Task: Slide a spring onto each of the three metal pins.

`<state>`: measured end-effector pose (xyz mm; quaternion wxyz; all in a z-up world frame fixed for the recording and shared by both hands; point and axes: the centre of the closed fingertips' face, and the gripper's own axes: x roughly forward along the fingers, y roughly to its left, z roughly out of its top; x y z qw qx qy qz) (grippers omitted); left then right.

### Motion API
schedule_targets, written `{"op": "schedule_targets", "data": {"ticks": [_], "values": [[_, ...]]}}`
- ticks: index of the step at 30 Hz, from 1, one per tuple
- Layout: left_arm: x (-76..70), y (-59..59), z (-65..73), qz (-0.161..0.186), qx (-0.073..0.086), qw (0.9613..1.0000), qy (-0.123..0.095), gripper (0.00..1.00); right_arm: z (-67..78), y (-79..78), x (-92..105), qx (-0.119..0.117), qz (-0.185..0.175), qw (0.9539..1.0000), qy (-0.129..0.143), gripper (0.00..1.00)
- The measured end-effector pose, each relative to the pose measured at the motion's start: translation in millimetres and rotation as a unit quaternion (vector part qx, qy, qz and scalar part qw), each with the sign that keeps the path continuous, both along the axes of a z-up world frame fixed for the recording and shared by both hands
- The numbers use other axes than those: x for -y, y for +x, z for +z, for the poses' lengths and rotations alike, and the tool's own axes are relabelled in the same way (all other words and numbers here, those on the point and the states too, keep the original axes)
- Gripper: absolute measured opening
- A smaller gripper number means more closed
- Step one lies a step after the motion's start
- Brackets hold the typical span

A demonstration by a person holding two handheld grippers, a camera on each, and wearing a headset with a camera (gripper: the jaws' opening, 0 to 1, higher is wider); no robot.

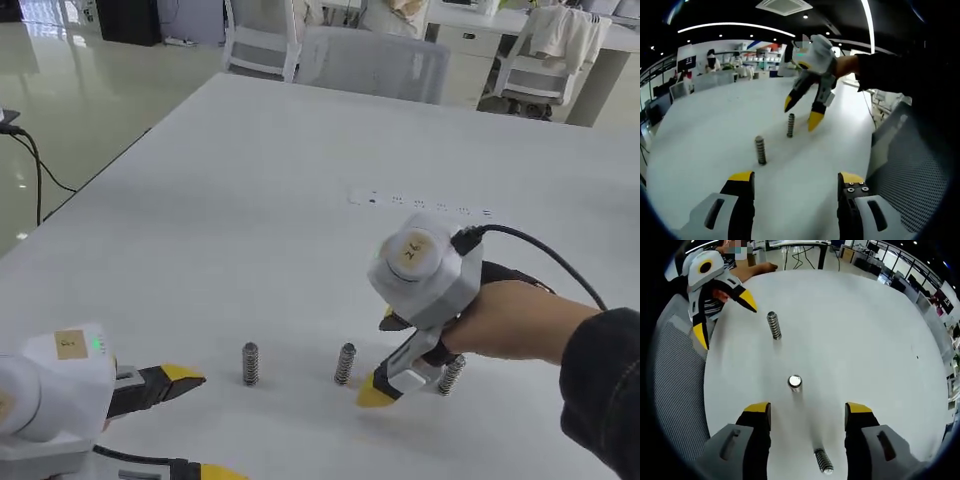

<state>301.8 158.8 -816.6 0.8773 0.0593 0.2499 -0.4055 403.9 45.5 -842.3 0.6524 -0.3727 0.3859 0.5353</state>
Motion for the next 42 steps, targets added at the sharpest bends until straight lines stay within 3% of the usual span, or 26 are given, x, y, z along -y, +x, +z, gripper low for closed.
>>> {"op": "schedule_targets", "data": {"ticks": [7,14,22,30,42], "values": [[0.5,-0.4,-1.4,-0.002,-0.002,1.0,0.002,0.62,3.1,4.5,11.8,0.012,-0.022,0.9995,0.017,0.63],[0.9,-0.4,-2.5,-0.004,-0.004,1.0,0.005,0.62,10.2,12.5,19.8,0.031,-0.053,0.9967,0.053,0.76],[3.0,-0.9,-3.7,-0.007,-0.006,0.9999,0.007,0.61,12.3,17.6,35.1,0.044,-0.079,0.9936,0.067,0.81],[3.5,-1.1,-3.1,-0.006,-0.007,0.9999,0.009,0.62,21.4,21.3,44.4,0.064,-0.111,0.9857,0.109,0.91],[6.2,-0.6,-0.5,-0.006,-0.006,0.9999,0.009,0.62,22.3,13.4,66.1,0.071,-0.139,0.9786,0.134,0.92]]}}
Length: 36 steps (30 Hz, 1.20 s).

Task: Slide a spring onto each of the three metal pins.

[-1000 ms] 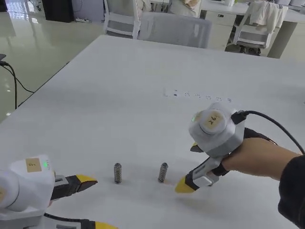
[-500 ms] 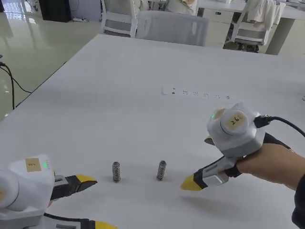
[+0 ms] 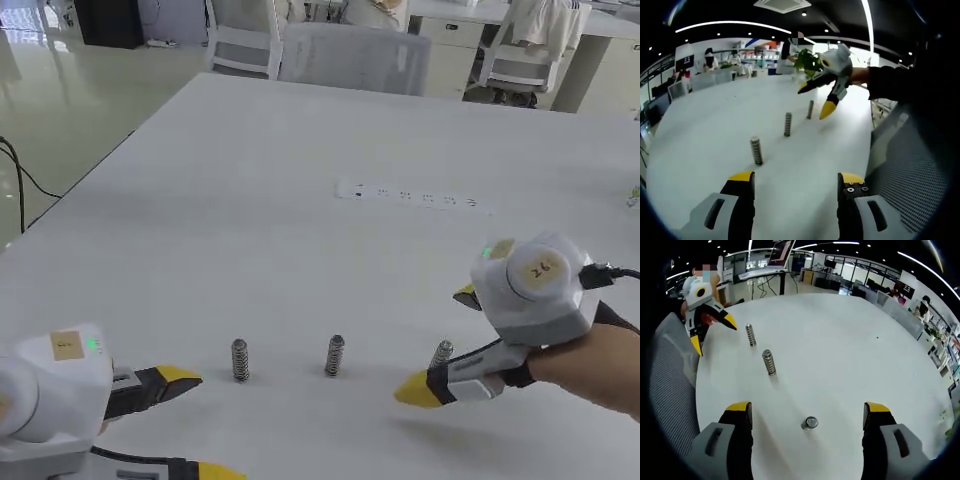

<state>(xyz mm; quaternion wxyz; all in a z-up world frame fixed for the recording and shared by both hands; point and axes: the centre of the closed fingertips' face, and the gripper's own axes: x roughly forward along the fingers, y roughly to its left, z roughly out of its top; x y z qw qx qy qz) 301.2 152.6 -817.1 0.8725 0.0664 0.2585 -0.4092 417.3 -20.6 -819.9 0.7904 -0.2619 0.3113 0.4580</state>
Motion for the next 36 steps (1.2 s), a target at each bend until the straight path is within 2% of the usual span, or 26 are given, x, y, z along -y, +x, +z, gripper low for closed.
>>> {"op": "schedule_targets", "data": {"ticks": [5,13,21,23,27,36], "values": [[0.6,-0.4,0.2,0.001,0.0,1.0,-0.001,0.62,4.3,-6.4,1.0,0.011,0.001,0.9994,0.031,0.93],[0.5,-1.1,1.5,0.003,0.001,1.0,-0.003,0.62,2.8,-18.7,9.5,0.013,-0.002,0.9982,0.058,0.94],[-0.8,-1.6,-1.2,0.006,-0.002,1.0,-0.007,0.63,-2.7,-38.7,15.5,0.014,0.005,0.9948,0.101,0.95],[-1.4,-1.8,-2.3,0.007,-0.003,0.9999,-0.007,0.63,-6.6,-41.9,17.2,0.006,0.0,0.9939,0.11,0.96],[-2.0,-2.1,-3.3,0.008,-0.004,0.9999,-0.008,0.63,-12.6,-48.8,20.4,0.0,-0.007,0.9938,0.111,0.97],[-3.8,-2.8,-6.6,0.014,-0.006,0.9998,-0.014,0.63,-8.6,-63.9,18.0,0.008,-0.008,0.9897,0.142,0.98]]}}
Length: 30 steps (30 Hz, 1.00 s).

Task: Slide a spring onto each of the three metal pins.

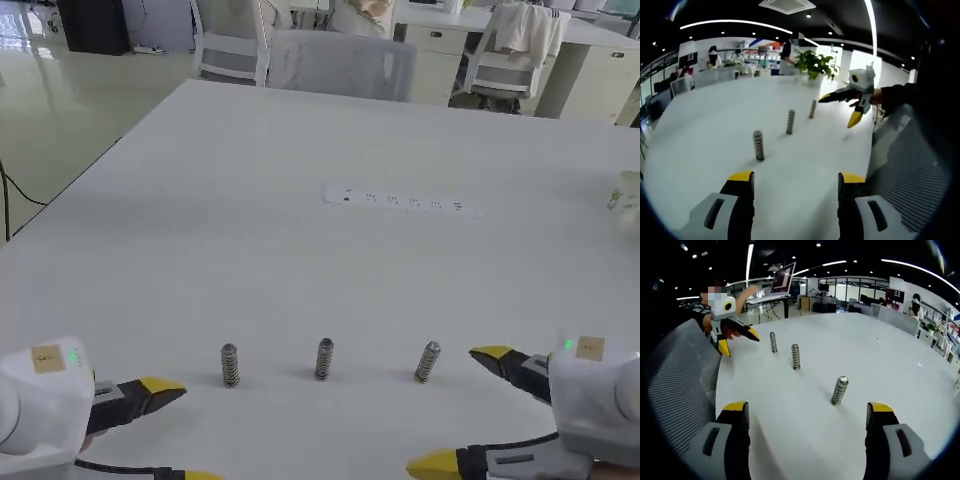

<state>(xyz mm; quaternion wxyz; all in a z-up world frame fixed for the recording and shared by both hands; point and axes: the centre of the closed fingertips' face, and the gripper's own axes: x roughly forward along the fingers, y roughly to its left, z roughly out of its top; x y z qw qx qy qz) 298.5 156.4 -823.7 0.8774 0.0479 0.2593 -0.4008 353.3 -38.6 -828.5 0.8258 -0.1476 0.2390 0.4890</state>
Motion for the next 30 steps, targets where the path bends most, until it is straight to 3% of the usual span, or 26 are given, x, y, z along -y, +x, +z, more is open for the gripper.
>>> {"op": "schedule_targets", "data": {"ticks": [10,19,25,30], "values": [[-4.4,-0.2,-2.1,0.017,-0.001,0.9997,-0.017,0.65,-0.5,-12.1,-3.7,0.013,0.01,0.9993,0.034,0.99],[-2.6,-2.8,-4.6,0.02,0.017,0.999,-0.037,0.67,0.4,-10.4,-2.6,0.011,0.001,0.999,0.044,0.99],[-2.3,-3.5,-7.0,0.023,0.013,0.9988,-0.041,0.69,0.6,-9.9,-3.7,0.009,0.0,0.9988,0.047,0.99],[-2.1,-5.0,-13.3,0.028,-0.007,0.9987,-0.041,0.71,0.1,-10.4,-2.5,0.014,-0.001,0.9987,0.05,0.99]]}}
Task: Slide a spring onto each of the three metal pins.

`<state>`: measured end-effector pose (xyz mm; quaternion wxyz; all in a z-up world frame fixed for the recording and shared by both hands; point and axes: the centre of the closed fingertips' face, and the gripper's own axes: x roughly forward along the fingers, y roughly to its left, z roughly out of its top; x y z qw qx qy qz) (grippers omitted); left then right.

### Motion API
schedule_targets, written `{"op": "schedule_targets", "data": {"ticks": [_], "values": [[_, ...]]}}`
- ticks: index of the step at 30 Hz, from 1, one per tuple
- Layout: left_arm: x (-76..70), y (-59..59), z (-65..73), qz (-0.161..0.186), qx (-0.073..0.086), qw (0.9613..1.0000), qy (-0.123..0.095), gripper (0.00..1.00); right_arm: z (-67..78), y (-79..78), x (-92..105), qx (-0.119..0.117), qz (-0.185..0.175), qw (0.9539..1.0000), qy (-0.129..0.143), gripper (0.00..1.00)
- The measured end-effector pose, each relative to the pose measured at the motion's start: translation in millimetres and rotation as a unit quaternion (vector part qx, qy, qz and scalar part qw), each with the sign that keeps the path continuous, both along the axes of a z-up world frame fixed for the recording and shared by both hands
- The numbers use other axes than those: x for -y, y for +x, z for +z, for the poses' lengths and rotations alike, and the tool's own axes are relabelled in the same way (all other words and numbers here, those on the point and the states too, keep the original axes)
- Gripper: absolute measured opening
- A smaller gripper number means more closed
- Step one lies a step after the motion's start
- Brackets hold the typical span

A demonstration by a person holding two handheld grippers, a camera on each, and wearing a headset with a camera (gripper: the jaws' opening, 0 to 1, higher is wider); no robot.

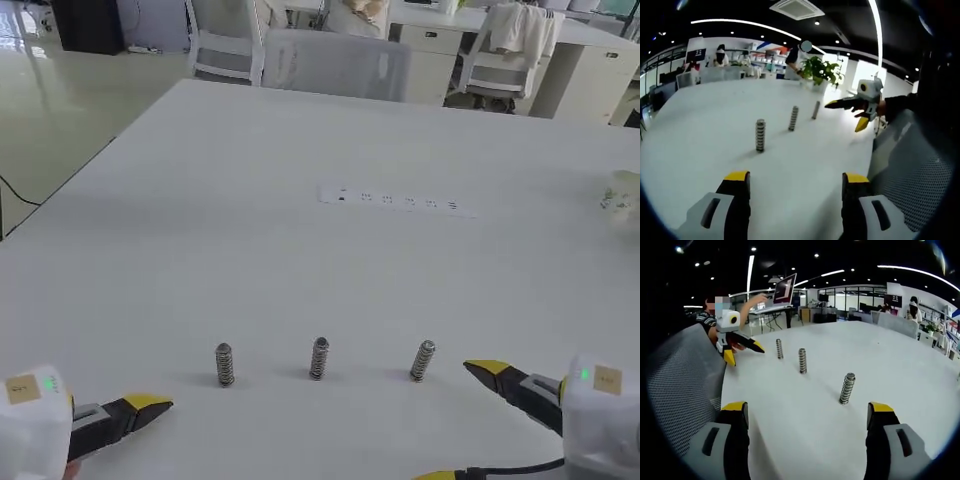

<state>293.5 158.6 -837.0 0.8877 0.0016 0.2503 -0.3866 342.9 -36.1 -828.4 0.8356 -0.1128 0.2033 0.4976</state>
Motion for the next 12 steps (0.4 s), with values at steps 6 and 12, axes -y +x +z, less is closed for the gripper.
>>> {"op": "schedule_targets", "data": {"ticks": [6,12], "values": [[-0.9,0.0,0.0,0.002,0.0,1.0,-0.005,0.71,-5.6,-5.3,-0.8,-0.004,0.001,1.0,0.001,0.99],[0.5,0.0,0.2,0.003,0.001,1.0,-0.009,0.71,-4.7,-5.9,-1.1,-0.003,0.0,1.0,0.004,0.99]]}}
